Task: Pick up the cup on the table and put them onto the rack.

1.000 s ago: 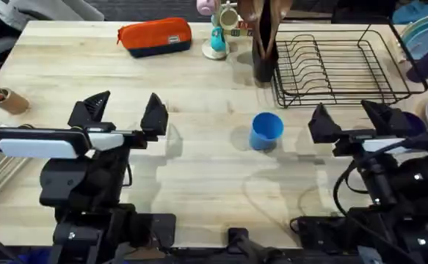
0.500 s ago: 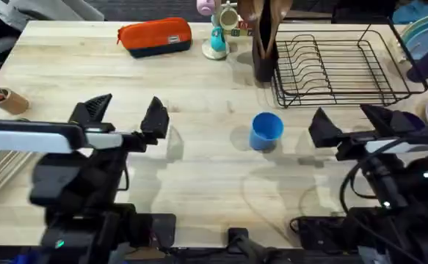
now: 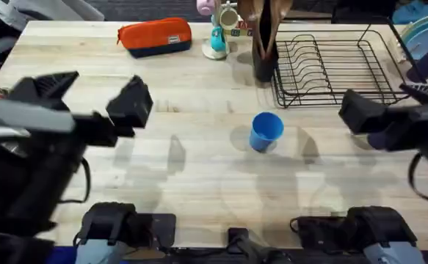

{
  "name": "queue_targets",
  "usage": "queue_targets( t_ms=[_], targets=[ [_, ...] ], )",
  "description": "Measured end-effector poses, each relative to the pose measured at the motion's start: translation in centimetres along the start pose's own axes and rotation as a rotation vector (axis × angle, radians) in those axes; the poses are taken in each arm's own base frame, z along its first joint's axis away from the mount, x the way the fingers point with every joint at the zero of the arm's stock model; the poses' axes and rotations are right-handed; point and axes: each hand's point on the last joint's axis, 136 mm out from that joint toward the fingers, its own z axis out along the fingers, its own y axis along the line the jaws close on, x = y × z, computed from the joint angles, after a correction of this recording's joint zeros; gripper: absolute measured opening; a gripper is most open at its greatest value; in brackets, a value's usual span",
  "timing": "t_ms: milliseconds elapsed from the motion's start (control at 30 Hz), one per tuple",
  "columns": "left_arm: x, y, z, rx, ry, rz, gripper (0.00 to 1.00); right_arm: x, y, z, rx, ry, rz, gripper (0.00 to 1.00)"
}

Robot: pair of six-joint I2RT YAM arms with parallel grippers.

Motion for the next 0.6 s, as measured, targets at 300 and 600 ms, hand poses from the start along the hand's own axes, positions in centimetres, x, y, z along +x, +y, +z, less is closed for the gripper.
queue_targets(
  t_ms=[300,600],
  targets=[
    [-4.5,-0.6,2.2,0.037,0.228,-0.013,0.993,-6.1,-0.2,0.6,-0.009,0.198,0.012,0.996],
    [-4.9,-0.7,4.2,0.043,0.416,-0.025,0.994,-7.9,-0.2,1.1,-0.015,0.286,0.018,0.996]
  ],
)
